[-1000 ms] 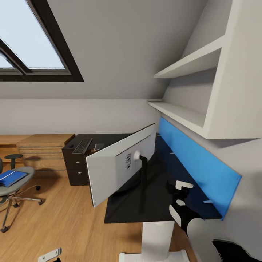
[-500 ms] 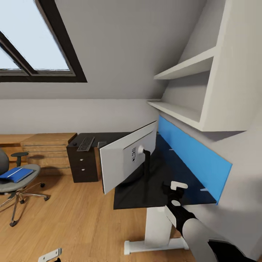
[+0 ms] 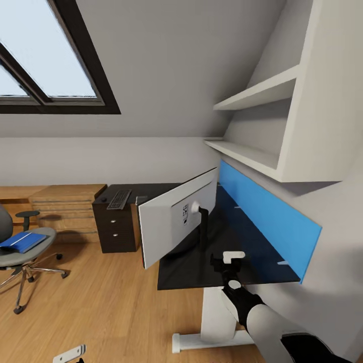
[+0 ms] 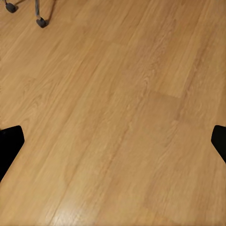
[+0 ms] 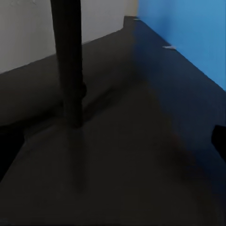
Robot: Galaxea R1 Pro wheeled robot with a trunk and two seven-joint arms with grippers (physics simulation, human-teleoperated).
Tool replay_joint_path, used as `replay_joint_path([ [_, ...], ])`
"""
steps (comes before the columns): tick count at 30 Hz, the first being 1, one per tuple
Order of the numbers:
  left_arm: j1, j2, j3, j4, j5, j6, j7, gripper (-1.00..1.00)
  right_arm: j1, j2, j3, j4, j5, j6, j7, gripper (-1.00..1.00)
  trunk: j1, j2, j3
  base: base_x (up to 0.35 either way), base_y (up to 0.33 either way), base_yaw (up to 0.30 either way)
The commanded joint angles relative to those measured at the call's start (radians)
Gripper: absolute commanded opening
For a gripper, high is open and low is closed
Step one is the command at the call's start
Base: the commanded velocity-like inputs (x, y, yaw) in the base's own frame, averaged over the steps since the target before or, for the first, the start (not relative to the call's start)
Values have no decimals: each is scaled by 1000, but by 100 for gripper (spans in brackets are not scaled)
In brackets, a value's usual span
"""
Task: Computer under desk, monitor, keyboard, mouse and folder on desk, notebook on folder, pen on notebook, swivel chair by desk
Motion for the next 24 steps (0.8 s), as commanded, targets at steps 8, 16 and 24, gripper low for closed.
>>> replay_joint_path([
  [8,-1,-2,4,0,-10,-1,0,100,-6,2,27,-54,9,135,79,100,0,-1,-2,0,0,0],
  [16,-1,-2,4,0,-11,-2,0,100,-7,0,25,-45,-53,146,128,100,0,-1,-2,0,0,0],
  [24,-1,-3,4,0,-9,-3,-2,100,-7,-2,24,-11,-82,61,138,100,0,-1,-2,72,21,0],
])
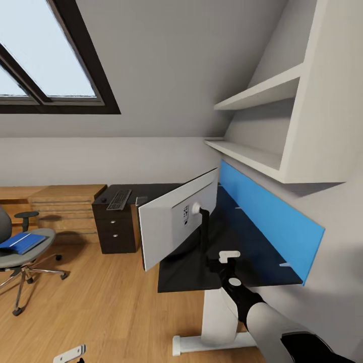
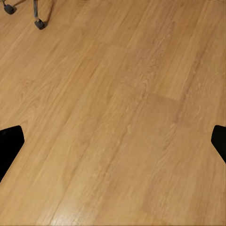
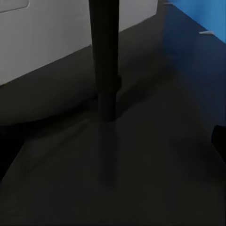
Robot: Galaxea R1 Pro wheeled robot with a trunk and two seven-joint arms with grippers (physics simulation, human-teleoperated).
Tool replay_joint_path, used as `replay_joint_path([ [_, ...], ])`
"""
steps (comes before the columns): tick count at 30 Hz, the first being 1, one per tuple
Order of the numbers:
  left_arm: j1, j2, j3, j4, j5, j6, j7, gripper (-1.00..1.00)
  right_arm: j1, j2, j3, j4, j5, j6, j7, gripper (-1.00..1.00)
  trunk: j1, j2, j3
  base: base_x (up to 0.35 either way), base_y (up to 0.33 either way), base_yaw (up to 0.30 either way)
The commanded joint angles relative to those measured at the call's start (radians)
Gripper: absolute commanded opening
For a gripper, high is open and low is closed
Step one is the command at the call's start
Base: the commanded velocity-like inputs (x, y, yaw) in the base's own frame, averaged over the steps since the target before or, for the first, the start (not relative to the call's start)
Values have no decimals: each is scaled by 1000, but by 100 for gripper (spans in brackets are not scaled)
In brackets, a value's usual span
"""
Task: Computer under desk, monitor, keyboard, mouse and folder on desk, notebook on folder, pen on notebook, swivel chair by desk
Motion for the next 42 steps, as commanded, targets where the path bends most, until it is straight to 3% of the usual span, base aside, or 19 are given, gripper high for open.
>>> replay_joint_path([
  [1,-1,-1,5,0,-10,-1,0,100,-1,0,4,3,3,-7,-7,100,1,-1,-2,229,68,0],
  [16,-1,-2,6,0,-10,-1,-10,100,0,3,5,11,0,-65,-6,100,1,-1,-2,295,32,0],
  [42,-1,-1,6,2,-10,0,-11,100,0,0,6,12,3,-69,-6,100,1,-1,-2,140,0,0],
])
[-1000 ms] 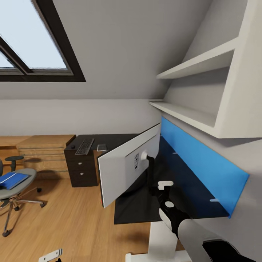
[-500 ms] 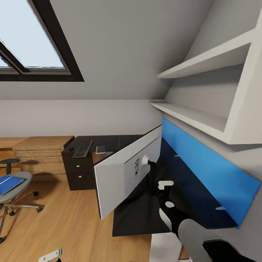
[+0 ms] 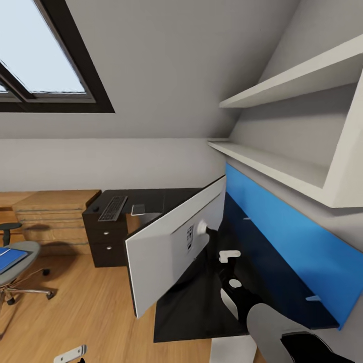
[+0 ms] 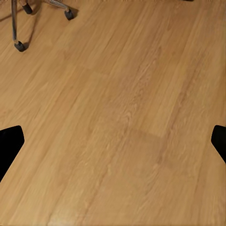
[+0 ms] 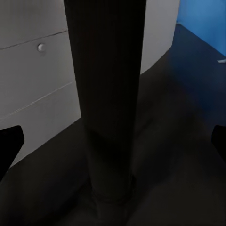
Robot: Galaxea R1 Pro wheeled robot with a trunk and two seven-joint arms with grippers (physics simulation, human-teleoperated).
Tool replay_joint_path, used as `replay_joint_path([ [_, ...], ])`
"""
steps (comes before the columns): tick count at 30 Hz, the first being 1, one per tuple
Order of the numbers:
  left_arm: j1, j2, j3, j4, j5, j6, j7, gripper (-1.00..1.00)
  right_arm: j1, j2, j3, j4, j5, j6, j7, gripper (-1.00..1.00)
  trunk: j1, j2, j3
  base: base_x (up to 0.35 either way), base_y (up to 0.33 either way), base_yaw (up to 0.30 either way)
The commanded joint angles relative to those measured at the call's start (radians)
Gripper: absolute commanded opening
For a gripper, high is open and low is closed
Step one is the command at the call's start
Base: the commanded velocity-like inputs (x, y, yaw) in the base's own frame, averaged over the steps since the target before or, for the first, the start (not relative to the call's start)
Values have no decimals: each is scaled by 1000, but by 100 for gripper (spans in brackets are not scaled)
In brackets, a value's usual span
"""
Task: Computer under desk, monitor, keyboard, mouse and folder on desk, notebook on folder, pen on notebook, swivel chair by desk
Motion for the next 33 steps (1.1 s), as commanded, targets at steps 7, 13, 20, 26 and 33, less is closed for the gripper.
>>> replay_joint_path([
  [7,-1,-2,4,0,-10,-1,0,100,-1,0,4,1,5,-2,-8,100,1,-1,-2,94,0,0],
  [13,-1,-2,4,0,-11,-1,-1,100,-1,0,4,0,5,-2,-8,100,1,-1,-2,127,0,0],
  [20,-1,-2,4,0,-10,-1,-1,100,-1,0,4,0,5,-2,-8,100,1,-1,-2,89,0,0],
  [26,-1,-2,3,1,-12,-1,-1,100,-1,0,4,1,5,-2,-8,100,1,-1,-2,107,0,0],
  [33,-1,-2,3,1,-12,-1,0,100,-1,1,6,1,6,-1,-8,100,1,-1,-2,86,0,0],
])
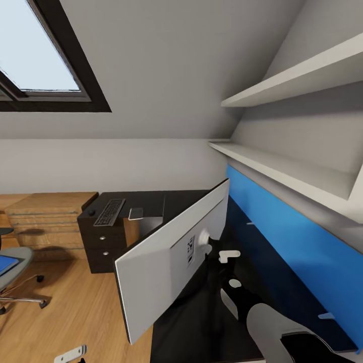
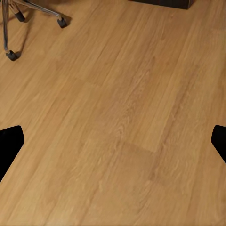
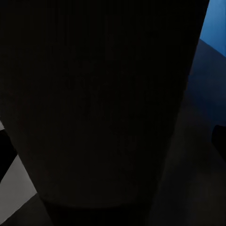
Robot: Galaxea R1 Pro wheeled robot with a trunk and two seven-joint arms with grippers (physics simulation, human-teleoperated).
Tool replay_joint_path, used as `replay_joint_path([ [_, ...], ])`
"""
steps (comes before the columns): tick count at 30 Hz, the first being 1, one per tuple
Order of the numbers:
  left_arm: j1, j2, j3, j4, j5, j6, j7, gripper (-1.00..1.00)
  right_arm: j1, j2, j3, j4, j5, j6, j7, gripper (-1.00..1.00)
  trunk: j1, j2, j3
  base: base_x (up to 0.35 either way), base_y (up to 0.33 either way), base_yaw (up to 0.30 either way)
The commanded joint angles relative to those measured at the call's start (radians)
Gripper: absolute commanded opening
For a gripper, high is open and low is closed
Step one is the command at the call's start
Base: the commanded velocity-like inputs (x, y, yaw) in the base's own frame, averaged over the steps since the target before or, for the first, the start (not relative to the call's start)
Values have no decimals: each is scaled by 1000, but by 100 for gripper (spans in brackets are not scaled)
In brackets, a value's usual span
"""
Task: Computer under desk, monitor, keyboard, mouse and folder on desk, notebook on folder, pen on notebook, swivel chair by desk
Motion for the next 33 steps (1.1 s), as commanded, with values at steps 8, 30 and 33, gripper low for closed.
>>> replay_joint_path([
  [8,-1,-1,5,0,-10,-1,0,100,-1,0,6,0,4,4,-7,-100,0,-1,-2,4,0,0],
  [30,-1,0,6,0,-10,-1,0,100,-1,-1,5,0,1,-1,-9,-100,0,-1,-2,0,0,0],
  [33,-1,0,6,-1,-10,-1,0,100,-1,-1,5,-1,1,-1,-9,-100,0,-1,-2,0,0,0],
])
